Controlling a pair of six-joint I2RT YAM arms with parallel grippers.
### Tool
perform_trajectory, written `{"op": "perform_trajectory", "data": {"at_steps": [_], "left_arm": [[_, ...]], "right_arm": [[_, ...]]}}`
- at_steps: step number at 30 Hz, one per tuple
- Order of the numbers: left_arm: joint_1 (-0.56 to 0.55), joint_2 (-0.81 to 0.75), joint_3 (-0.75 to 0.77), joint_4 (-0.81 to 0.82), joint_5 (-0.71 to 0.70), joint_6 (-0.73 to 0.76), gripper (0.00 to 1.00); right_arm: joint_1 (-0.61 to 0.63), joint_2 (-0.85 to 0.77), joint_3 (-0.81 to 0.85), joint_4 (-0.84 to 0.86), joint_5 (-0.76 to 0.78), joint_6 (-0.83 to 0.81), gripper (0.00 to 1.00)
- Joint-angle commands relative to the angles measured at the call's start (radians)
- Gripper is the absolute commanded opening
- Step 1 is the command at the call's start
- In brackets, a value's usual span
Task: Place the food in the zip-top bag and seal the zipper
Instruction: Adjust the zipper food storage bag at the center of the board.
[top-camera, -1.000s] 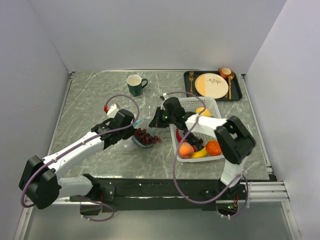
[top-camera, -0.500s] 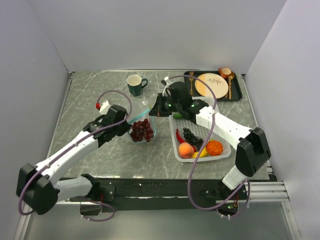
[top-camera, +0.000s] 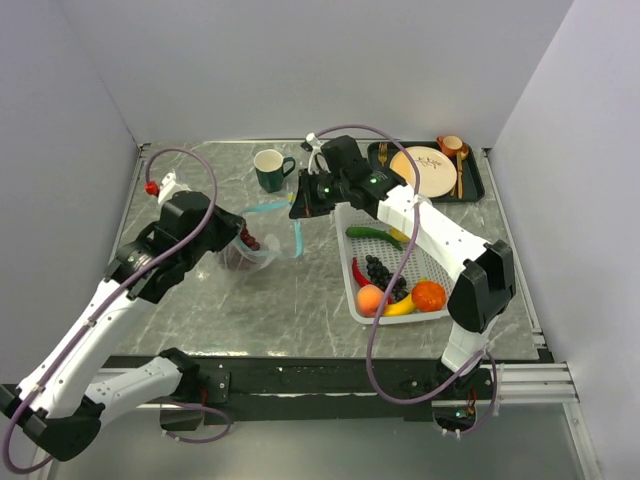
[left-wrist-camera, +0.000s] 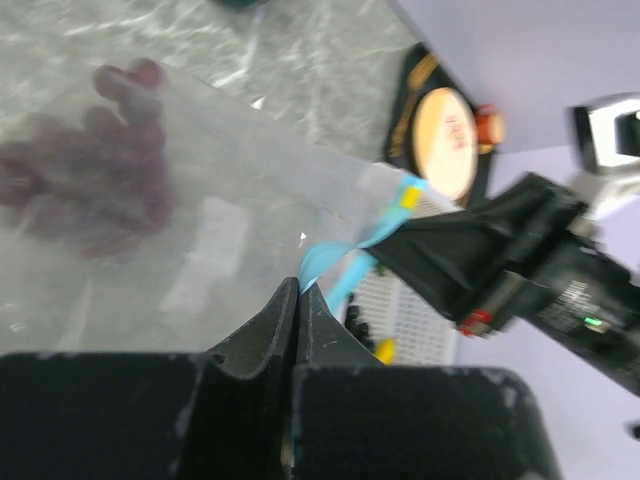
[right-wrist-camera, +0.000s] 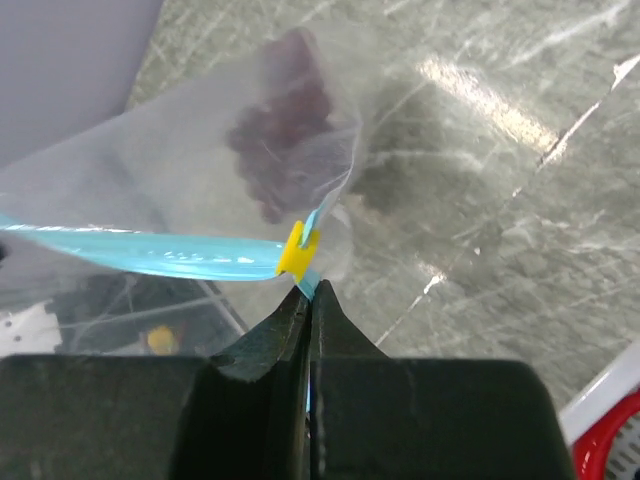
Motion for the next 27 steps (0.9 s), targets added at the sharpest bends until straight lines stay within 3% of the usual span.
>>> {"op": "perform_trajectory", "data": {"at_steps": [1, 10, 23, 27], "left_arm": [[0.005, 0.006, -0.027, -0.02, -0.012, -0.004, 0.01], [0.004, 0.009, -0.082, 0.02, 0.005, 0.019, 0.01], [0.004, -0.086, -0.004, -0.136, -0.161, -0.012, 0.01], [0.004, -0.122, 0.02, -0.118, -0.207, 0.014, 0.02]], "right_arm": [[-0.016, -0.023, 0.014, -0.029, -0.018, -0.03, 0.06], [-0.016, 0.022, -0.101, 0.012, 0.02, -0.012, 0.07], [0.027, 0.134, 0.171, 0.038, -0.096, 0.071, 0.07], [0.027, 0.132, 0.172, 0.05, -0.086, 0.077, 0.09]]}}
